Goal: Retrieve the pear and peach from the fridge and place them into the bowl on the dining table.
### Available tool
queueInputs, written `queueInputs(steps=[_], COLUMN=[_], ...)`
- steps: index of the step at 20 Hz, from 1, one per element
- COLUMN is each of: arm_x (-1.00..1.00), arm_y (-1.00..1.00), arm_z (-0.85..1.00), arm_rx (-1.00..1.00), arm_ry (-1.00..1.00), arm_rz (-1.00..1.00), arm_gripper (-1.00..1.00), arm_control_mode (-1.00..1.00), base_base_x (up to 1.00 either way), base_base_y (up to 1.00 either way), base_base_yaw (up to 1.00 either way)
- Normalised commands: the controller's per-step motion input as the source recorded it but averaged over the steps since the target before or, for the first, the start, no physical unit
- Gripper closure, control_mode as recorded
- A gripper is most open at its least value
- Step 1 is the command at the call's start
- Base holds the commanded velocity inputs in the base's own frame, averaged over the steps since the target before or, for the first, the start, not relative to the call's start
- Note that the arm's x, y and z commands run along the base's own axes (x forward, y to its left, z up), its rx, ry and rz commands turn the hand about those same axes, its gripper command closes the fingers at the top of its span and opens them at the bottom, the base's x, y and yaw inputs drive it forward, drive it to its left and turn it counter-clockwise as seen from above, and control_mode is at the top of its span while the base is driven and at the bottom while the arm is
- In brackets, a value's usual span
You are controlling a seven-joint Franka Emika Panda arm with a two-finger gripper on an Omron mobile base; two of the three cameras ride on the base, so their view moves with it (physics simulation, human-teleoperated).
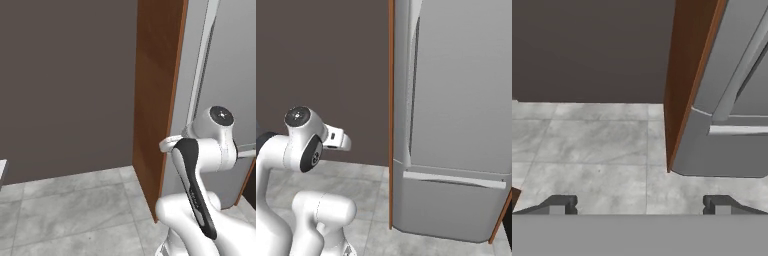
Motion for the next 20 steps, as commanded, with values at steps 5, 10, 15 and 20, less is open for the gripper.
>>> queueInputs(steps=[5, 10, 15, 20], arm_x=[0.17, 0.15, 0.08, 0.11], arm_y=[-0.23, -0.46, -0.61, -0.70], arm_z=[0.00, -0.05, -0.13, -0.14], arm_rx=[0.02, -0.02, -0.12, -0.13], arm_ry=[-0.15, -0.16, -0.12, -0.06], arm_rz=[0.03, 0.00, 0.00, 0.00], arm_gripper=[-1.00, -1.00, -1.00, -1.00], arm_control_mode=[-1.00, -1.00, -1.00, -1.00], base_base_x=[0.00, 0.00, 0.00, 0.00], base_base_y=[0.00, 0.00, 0.00, 0.00], base_base_yaw=[0.00, 0.00, 0.00, 0.00])
